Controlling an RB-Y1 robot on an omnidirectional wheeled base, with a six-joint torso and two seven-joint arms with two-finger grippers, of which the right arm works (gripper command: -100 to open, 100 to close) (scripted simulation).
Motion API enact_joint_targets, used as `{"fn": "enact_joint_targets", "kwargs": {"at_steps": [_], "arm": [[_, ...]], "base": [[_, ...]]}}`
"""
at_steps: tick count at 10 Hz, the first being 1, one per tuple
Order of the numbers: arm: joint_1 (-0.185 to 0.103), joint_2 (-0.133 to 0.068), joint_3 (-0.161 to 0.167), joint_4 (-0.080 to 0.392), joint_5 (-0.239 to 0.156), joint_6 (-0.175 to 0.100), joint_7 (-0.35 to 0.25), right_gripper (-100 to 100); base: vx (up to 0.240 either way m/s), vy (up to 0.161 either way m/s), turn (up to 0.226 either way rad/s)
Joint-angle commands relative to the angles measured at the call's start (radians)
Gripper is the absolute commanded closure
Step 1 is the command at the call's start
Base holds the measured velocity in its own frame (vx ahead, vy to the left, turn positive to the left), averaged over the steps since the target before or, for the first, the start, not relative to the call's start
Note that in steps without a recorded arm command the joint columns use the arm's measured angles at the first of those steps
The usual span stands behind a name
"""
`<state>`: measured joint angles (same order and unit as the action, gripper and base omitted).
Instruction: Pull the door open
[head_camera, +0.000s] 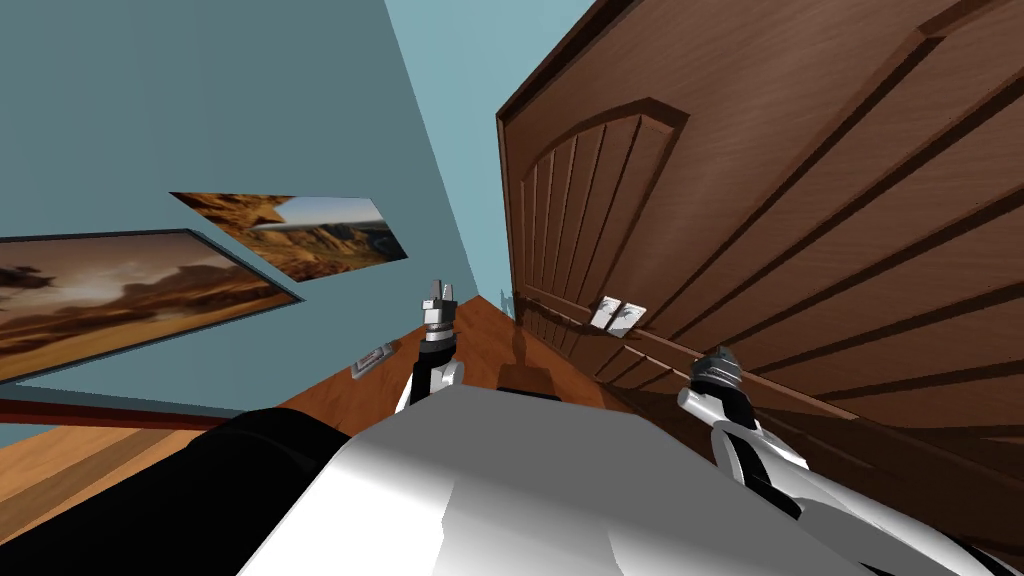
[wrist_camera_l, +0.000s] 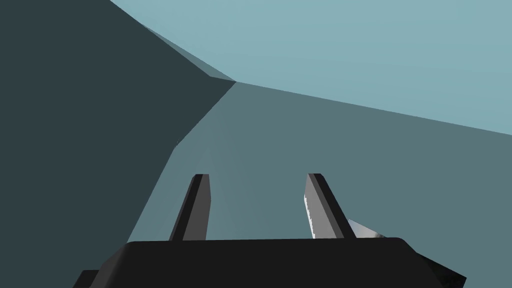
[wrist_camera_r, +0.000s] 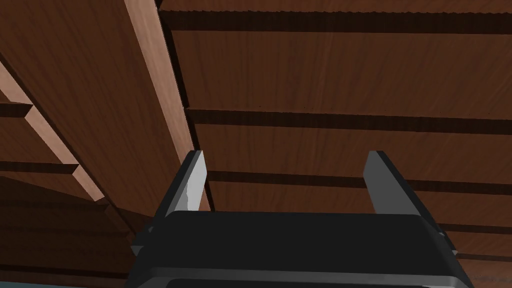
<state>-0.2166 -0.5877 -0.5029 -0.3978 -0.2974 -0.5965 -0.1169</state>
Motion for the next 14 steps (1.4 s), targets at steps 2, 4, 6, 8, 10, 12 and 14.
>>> {"fn": "enact_joint_targets", "kwargs": {"at_steps": [2,4,6,8,10,12,14], "arm": [[-0.014,0.012,0.005,-0.015,0.003,0.005,0.006,-100],[-0.035,0.025,0.016,-0.023,0.008,0.003,0.006,-100],[-0.054,0.038,0.027,-0.032,0.013,0.002,0.006,-100],[-0.048,0.042,0.024,-0.045,0.011,0.011,0.011,-100],[-0.048,0.042,0.024,-0.045,0.011,0.011,0.011,100],[-0.048,0.042,0.024,-0.045,0.011,0.011,0.011,100],[-0.048,0.042,0.024,-0.045,0.011,0.011,0.011,100]], "base": [[0.177,0.078,0.106],[0.146,0.102,0.157],[0.131,0.103,0.152],[0.047,0.025,0.009],[-0.007,0.001,0.004],[-0.005,-0.001,0.006],[0.0,0.0,0.0]]}}
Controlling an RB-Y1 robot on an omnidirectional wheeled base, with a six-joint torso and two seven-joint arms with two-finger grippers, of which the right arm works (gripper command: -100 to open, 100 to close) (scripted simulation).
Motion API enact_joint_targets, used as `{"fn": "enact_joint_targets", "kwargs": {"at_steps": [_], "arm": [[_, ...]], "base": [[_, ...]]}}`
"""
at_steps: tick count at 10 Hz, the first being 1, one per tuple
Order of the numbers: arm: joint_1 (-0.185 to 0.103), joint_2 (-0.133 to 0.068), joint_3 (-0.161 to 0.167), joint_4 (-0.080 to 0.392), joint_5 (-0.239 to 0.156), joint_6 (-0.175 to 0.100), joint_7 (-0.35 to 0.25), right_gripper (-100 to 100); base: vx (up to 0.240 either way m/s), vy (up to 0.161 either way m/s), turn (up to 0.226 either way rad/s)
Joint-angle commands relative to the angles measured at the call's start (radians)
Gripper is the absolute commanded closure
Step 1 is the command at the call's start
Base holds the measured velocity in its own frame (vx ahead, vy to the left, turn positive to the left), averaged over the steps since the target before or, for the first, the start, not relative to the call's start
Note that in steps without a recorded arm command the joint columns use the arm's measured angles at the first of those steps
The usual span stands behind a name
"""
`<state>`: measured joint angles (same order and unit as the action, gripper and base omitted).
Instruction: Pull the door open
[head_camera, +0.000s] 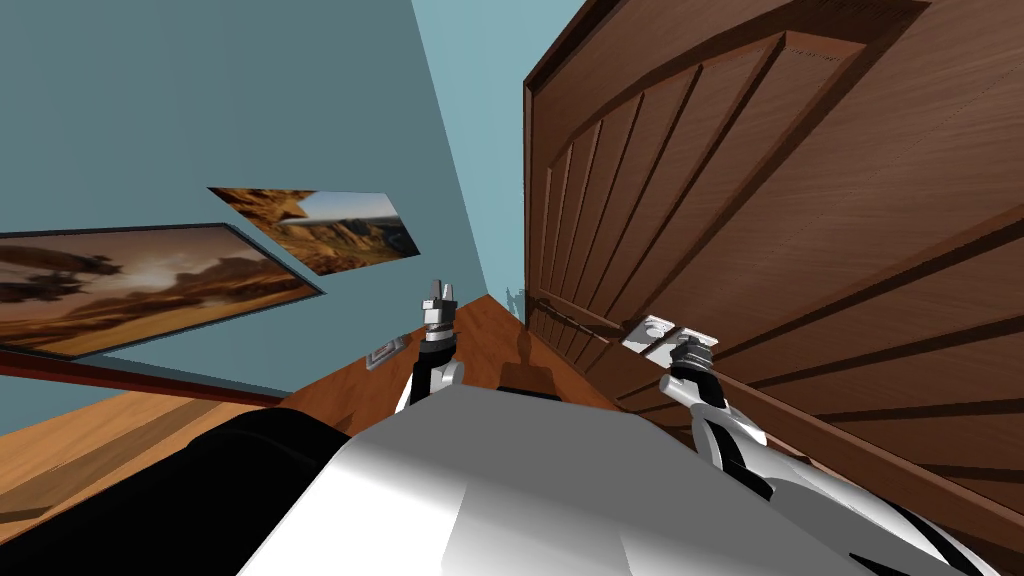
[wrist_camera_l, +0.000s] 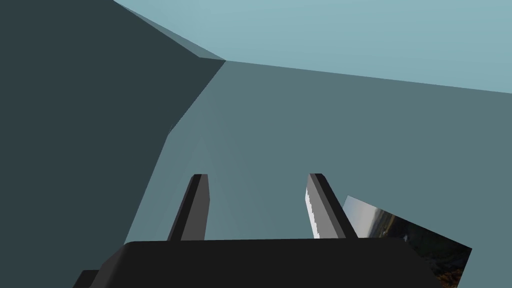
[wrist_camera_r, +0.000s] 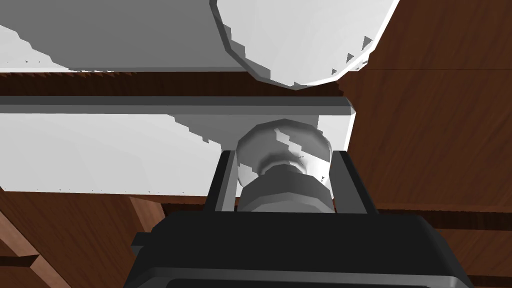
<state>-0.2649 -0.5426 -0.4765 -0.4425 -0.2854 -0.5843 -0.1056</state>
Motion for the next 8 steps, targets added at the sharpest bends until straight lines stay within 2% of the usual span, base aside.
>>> {"fn": "enact_joint_targets", "kwargs": {"at_steps": [1,4,5,8], "arm": [[0.017,-0.011,-0.009,0.007,-0.004,0.001,-0.001,100],[0.023,-0.015,-0.012,-0.002,-0.005,0.002,-0.001,100],[0.045,-0.006,-0.019,-0.034,-0.009,0.022,0.007,-100],[0.044,-0.003,-0.014,-0.037,-0.007,0.023,0.003,-100]], "base": [[-0.099,-0.066,-0.092],[-0.102,-0.059,-0.086],[-0.118,-0.003,-0.147],[-0.191,0.079,-0.023]]}}
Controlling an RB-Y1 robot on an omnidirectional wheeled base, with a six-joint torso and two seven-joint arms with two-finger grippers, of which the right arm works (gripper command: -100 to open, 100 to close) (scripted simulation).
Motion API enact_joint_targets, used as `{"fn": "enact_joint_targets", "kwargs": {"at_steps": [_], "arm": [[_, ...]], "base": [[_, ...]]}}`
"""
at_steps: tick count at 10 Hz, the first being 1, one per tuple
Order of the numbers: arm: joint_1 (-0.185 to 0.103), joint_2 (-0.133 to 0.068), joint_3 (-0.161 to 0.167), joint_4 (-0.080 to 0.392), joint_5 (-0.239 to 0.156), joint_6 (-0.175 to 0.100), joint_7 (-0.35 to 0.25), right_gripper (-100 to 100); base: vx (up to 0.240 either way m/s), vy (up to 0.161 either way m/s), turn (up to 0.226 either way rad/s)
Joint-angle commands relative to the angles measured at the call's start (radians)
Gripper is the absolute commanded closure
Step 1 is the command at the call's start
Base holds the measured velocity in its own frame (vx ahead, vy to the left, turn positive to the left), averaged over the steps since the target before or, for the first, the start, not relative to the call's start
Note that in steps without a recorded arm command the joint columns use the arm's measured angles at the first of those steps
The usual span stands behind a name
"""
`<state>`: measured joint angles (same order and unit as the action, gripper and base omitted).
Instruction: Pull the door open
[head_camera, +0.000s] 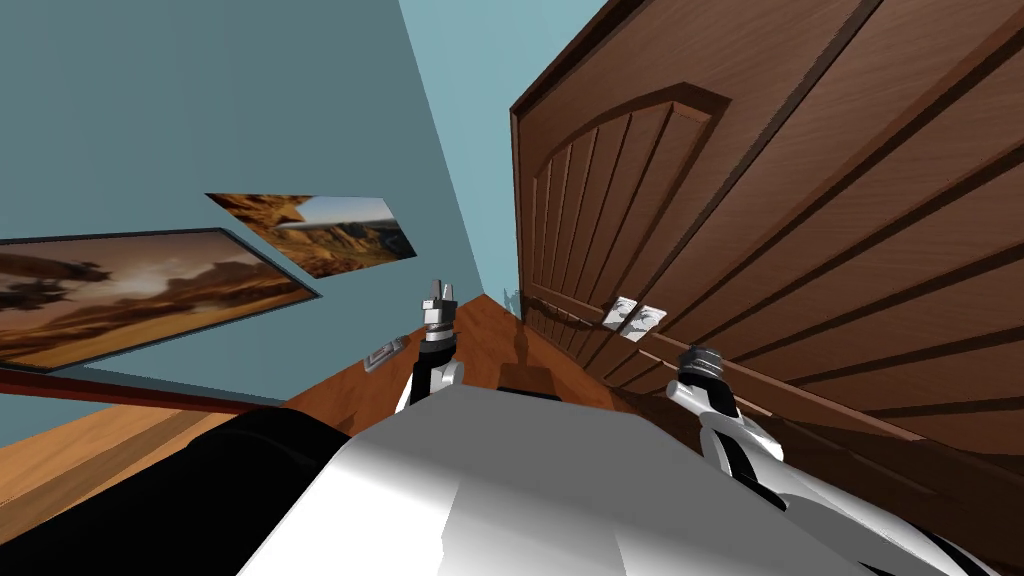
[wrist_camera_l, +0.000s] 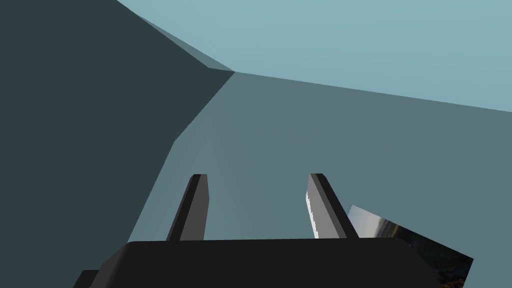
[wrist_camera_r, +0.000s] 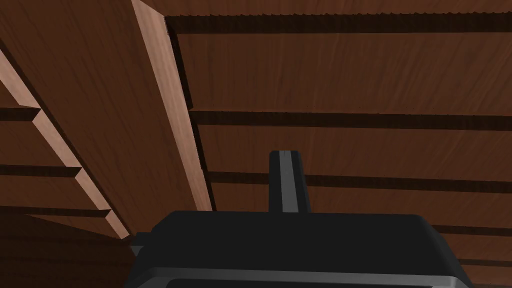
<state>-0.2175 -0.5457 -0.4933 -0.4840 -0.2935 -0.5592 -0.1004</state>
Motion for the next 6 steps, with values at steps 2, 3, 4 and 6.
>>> {"fn": "enact_joint_targets", "kwargs": {"at_steps": [2,3,4,6], "arm": [[-0.011,0.007,0.012,-0.002,0.005,0.0,-0.005,-100],[-0.016,0.011,0.017,-0.005,0.007,0.0,-0.007,-100],[-0.025,0.016,0.024,-0.01,0.01,0.001,-0.009,-100],[-0.032,0.019,0.029,-0.015,0.012,0.001,-0.01,-100]], "base": [[-0.117,0.212,0.027],[-0.091,0.206,0.042],[-0.089,0.216,0.095],[-0.033,0.147,0.07]]}}
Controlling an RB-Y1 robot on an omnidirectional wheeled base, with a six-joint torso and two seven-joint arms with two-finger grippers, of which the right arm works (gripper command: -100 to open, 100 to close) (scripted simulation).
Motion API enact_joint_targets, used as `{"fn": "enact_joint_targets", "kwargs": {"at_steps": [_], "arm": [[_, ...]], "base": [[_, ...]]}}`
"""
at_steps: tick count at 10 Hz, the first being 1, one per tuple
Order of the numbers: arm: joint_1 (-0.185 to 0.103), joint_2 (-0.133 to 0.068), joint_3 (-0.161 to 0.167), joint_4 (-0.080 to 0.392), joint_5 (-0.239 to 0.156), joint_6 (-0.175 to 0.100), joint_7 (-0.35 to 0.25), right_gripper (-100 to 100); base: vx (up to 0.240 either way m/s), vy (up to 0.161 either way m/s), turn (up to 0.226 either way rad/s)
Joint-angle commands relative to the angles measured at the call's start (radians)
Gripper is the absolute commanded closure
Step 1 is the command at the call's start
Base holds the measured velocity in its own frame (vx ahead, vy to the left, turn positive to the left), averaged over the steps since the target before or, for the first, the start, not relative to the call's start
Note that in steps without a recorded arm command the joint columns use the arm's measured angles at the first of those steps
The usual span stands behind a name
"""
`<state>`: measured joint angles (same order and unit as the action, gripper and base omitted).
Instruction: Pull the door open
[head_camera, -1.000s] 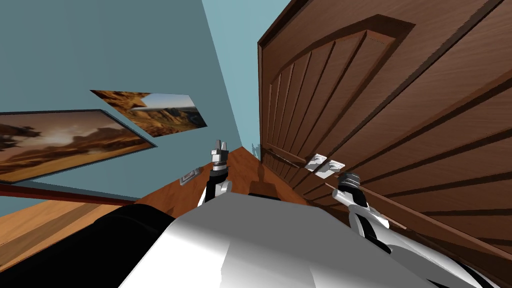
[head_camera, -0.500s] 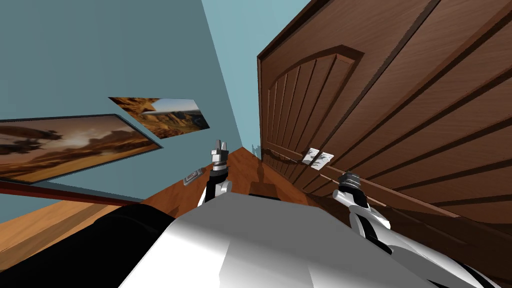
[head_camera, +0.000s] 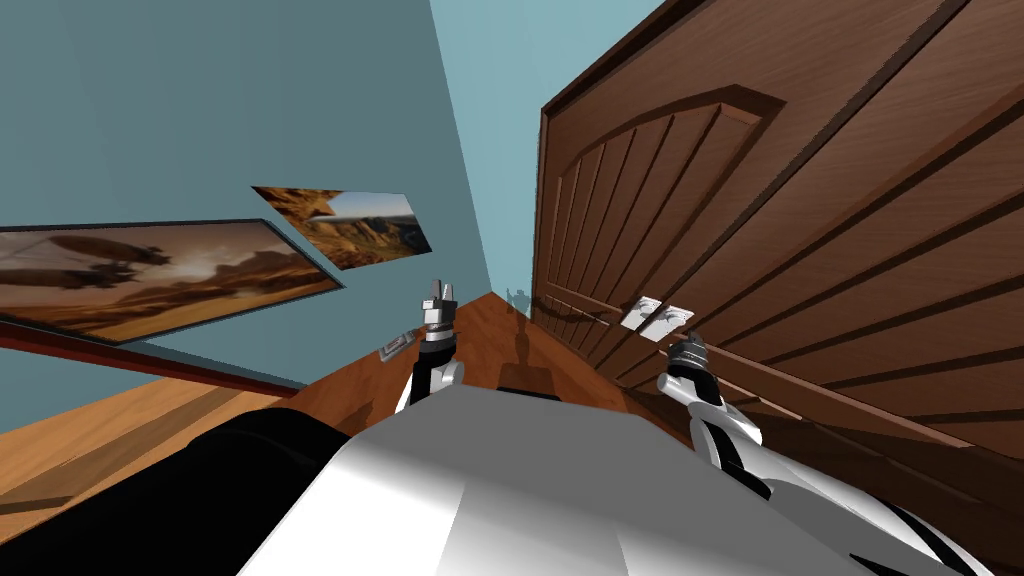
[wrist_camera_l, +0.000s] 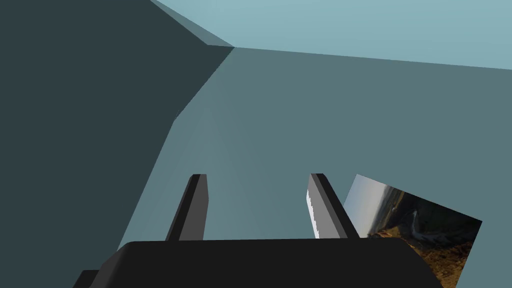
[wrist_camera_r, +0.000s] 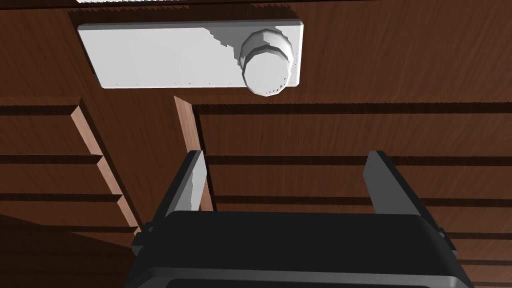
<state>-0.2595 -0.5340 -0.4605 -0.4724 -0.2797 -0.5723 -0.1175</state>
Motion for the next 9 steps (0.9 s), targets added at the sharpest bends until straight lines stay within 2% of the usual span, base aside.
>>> {"fn": "enact_joint_targets", "kwargs": {"at_steps": [1,2,5,7,8,9], "arm": [[0.0,0.0,0.0,0.0,0.0,0.0,0.0,-100],[0.019,-0.008,-0.011,0.005,-0.005,0.002,0.002,-100],[0.043,-0.022,-0.027,0.017,-0.012,0.0,0.005,-100],[0.043,-0.022,-0.027,0.017,-0.012,0.0,0.005,-100],[0.062,-0.033,-0.041,0.027,-0.017,-0.002,0.008,-100],[0.068,-0.037,-0.046,0.03,-0.019,-0.003,0.009,-100]], "base": [[0.002,0.033,-0.005],[-0.059,-0.076,-0.175],[-0.064,-0.18,-0.125],[-0.006,-0.089,-0.017],[0.032,-0.135,-0.16],[0.022,-0.203,-0.181]]}}
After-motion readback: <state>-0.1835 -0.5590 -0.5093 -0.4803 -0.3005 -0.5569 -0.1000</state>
